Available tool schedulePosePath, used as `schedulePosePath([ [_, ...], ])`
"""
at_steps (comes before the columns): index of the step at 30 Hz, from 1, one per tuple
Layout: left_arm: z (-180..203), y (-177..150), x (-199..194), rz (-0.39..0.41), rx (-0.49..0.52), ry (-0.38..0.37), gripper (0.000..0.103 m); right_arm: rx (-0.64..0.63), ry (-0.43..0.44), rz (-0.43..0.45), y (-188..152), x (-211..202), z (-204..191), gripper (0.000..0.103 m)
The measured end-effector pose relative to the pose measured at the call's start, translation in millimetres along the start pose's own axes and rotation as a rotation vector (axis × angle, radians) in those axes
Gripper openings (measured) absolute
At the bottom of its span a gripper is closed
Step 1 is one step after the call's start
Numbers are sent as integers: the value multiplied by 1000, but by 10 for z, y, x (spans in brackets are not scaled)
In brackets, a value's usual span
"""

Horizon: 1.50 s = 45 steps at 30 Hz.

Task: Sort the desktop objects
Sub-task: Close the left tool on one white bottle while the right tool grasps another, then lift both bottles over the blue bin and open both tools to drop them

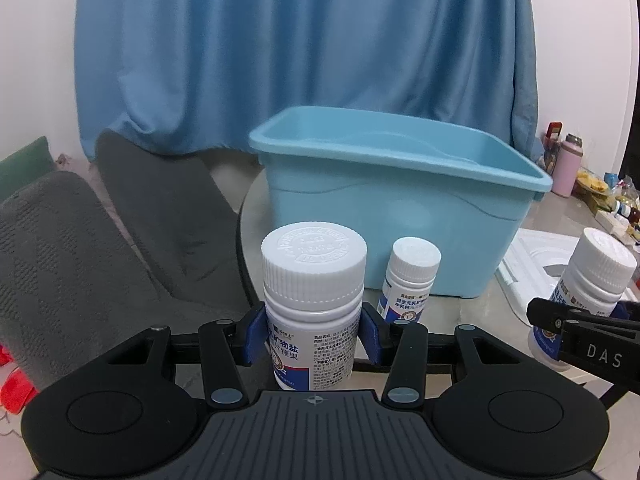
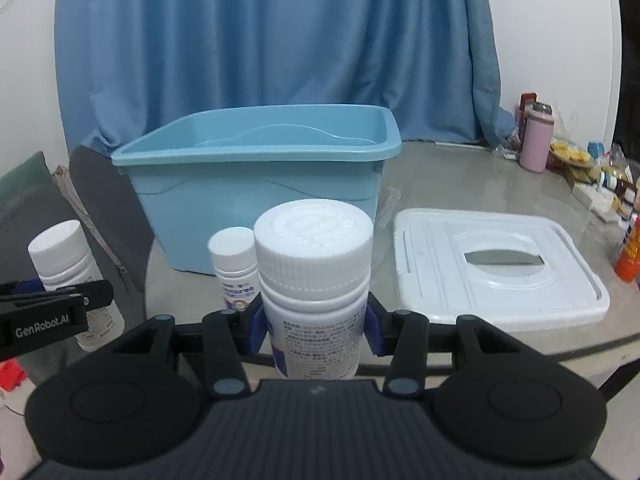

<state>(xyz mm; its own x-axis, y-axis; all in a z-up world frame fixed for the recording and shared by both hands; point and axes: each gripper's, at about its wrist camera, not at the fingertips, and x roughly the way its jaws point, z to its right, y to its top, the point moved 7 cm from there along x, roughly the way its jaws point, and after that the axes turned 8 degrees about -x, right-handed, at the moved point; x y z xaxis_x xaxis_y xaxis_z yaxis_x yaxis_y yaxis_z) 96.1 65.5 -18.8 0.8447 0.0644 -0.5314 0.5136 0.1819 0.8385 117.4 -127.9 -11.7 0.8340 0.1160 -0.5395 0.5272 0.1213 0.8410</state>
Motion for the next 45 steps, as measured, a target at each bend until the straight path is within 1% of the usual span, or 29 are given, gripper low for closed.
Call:
schedulePosePath([
  [4,-1,81,-156,3,4,-11,48,-21,-11,17,80,-173,-54,48],
  [11,114,350,-369,29,30,-44,48,-4,-17,56,387,-398,-29,48],
  [16,148,550,-380,39,35,-56,48,-7,-23,73,612,-380,-14,48],
  [20,170,741,-305,56,24,-67,48,-8,-23,87,751,-296,2,48],
  [24,233,947,-180,77,42,-69,48,-3,-25,103,911,-161,10,48],
  [28,240,1188,-27,86,8,-92,48,-2,-28,124,1088,-39,20,48],
  [32,324,1434,165,109,33,-78,48,0,-29,136,1242,115,60,48],
  [39,450,1681,580,81,21,-85,48,-6,-33,119,1440,475,168,48],
  [45,539,1846,952,52,36,-80,48,-10,-28,93,1554,810,184,48],
])
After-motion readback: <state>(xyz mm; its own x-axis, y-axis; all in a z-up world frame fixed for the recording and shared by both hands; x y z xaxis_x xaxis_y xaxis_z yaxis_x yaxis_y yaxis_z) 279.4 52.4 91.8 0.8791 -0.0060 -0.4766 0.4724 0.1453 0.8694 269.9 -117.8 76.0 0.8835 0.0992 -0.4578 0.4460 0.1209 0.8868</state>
